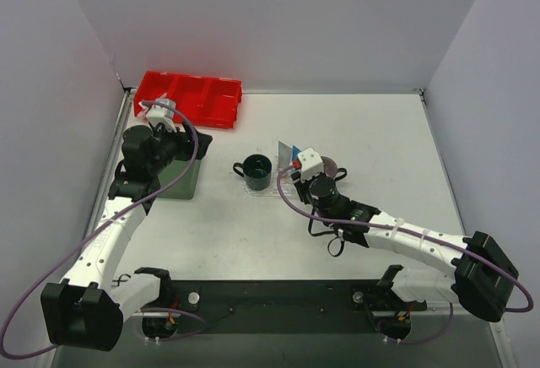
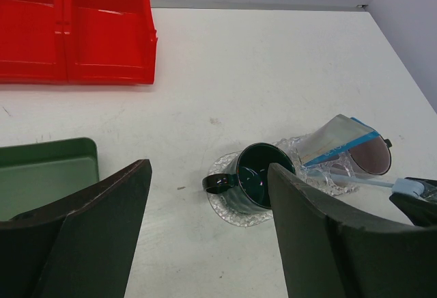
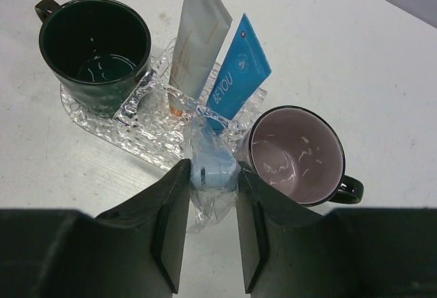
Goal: Prepare toiletry sets of a toothbrush and toothpaste on the tray
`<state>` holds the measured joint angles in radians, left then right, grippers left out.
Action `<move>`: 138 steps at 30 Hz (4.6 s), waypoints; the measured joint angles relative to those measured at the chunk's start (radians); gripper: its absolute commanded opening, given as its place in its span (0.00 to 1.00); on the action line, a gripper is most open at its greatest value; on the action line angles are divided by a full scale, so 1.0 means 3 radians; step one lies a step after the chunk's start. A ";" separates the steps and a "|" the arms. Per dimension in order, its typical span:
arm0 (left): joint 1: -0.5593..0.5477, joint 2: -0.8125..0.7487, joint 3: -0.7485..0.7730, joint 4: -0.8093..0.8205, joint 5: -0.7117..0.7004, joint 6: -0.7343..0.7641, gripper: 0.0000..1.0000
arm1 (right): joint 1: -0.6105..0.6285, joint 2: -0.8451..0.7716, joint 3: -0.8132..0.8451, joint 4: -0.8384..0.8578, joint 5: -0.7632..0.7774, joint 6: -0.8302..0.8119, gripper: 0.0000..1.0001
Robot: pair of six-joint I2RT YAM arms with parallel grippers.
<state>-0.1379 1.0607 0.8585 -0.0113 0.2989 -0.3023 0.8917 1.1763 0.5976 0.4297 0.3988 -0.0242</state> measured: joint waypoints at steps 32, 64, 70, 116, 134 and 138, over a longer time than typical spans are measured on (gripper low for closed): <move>0.0800 -0.0019 0.0225 -0.0575 -0.0451 0.0954 0.84 | -0.0374 -0.0710 0.0643 -0.1021 -0.0804 0.0421 0.75; 0.1301 0.3454 0.3087 -0.1345 -0.0516 0.1466 0.84 | -0.1906 -0.1256 0.0524 -0.1575 -0.2403 0.0731 0.73; 0.1301 0.3850 0.3460 -0.1573 -0.0577 0.1479 0.84 | -0.1923 -0.1258 0.0484 -0.1574 -0.2438 0.0755 0.71; 0.1298 0.4433 0.3992 -0.1525 -0.0722 0.1631 0.43 | -0.2040 -0.1090 0.0371 -0.1443 -0.2641 0.0841 0.51; 0.1298 0.4349 0.3616 -0.1119 -0.0694 0.1752 0.06 | -0.2055 -0.1087 0.0331 -0.1415 -0.2658 0.0858 0.45; 0.1294 0.4196 0.3385 -0.1081 -0.0689 0.1746 0.00 | -0.2055 -0.1087 0.0329 -0.1414 -0.2659 0.0860 0.44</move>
<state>0.2504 2.3196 1.8740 -0.3355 0.0921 0.2214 0.2752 0.8501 0.6964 0.0055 -0.3988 0.2337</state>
